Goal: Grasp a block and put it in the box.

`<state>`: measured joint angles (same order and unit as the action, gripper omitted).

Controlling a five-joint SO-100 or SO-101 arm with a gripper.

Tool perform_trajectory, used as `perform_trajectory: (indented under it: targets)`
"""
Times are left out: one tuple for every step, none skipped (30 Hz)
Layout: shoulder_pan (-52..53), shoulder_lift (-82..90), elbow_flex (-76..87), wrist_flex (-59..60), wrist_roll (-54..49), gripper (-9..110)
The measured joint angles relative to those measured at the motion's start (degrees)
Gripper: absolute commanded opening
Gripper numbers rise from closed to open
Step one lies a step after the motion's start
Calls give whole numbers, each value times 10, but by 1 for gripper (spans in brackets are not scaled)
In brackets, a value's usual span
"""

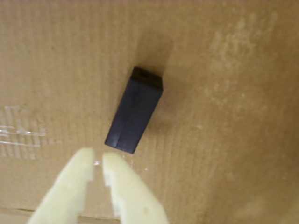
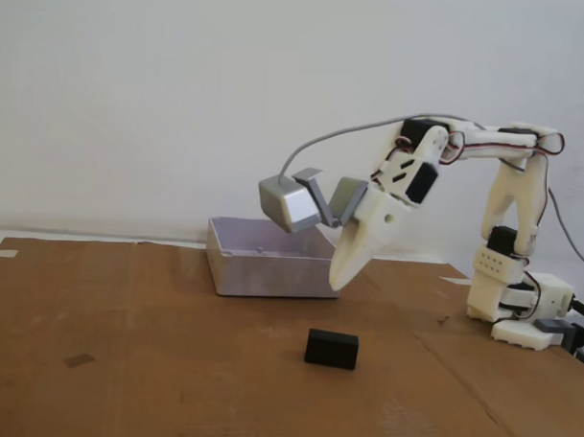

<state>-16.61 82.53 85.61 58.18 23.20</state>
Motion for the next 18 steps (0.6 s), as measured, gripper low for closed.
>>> perform_trajectory:
  targets:
    - [0,-3,0,0,0,0]
    - [0,-6,0,0,0,0]
    - [0,-11,0,0,0,0]
    - [0,-17,0,0,0,1]
    - [0,-23,0,0,0,1]
    - [0,-30,0,0,0,4]
    - [0,-35,0,0,0,7]
    - [0,-40,0,0,0,11]
    - [0,-46,0,0,0,16]
    - [0,-50,0,0,0,19]
    - [0,-54,0,0,0,22]
    - [0,-59,0,0,0,24]
    - [0,-62,0,0,0,25]
    - [0,-64,0,0,0,26]
    - [0,-67,0,0,0,26]
    - [0,-68,0,0,0,26]
    - [0,-69,0,0,0,26]
    - [0,-70,0,0,0,26]
